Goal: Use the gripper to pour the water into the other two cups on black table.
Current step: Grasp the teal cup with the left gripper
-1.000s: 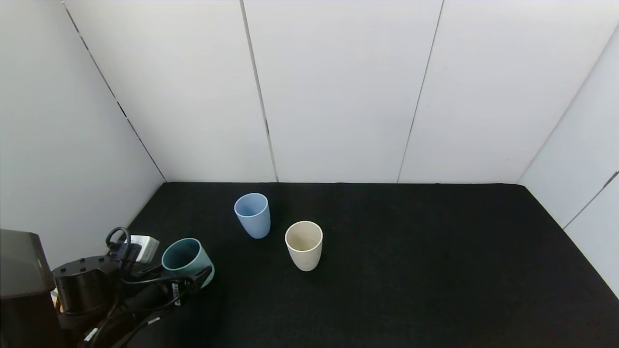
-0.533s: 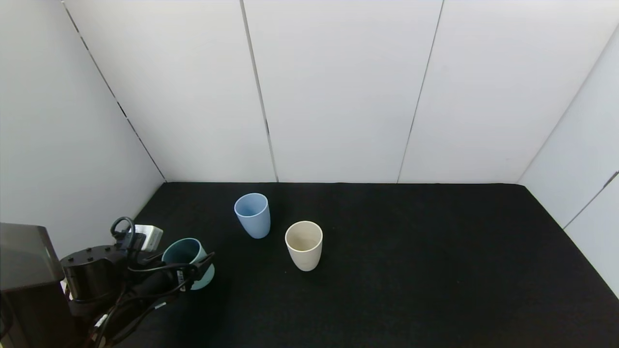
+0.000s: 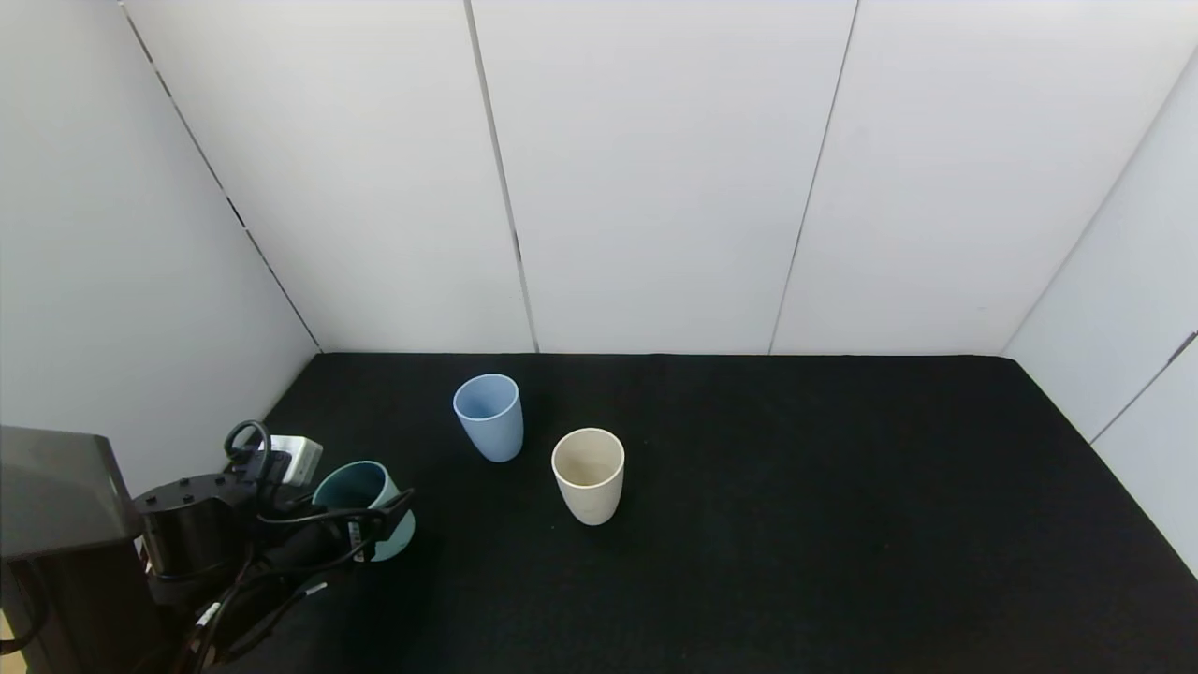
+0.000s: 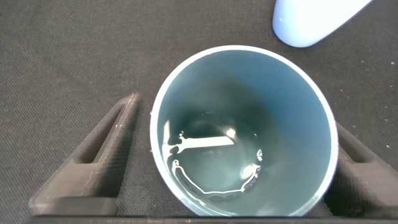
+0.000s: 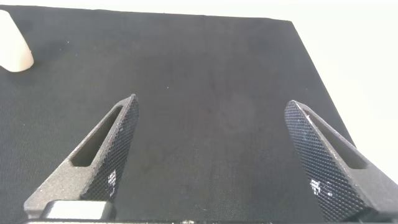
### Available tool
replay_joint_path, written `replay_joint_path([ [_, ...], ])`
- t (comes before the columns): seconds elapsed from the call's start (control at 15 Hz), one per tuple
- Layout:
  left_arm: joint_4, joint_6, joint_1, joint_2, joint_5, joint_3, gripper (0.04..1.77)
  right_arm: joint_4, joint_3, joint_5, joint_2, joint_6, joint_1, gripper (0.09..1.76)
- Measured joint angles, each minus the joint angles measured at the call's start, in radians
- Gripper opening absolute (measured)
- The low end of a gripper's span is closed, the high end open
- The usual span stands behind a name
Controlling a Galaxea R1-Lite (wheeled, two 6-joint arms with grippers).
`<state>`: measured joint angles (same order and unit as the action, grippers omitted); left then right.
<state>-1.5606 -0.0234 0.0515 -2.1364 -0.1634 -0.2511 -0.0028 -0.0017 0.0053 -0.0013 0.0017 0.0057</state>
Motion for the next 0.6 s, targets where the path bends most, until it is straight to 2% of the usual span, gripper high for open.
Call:
replay_joint_path([
  [0.13, 0.0, 0.002, 0.001, 0.0, 0.0, 0.0, 1.26, 0.0, 0.0, 0.0, 0.0, 0.0, 0.0, 1.71],
  [0.6, 0.0, 0.001, 0.007, 0.011, -0.001, 0.0, 1.2, 0.0, 0.0, 0.0, 0.0, 0.0, 0.0, 1.71],
])
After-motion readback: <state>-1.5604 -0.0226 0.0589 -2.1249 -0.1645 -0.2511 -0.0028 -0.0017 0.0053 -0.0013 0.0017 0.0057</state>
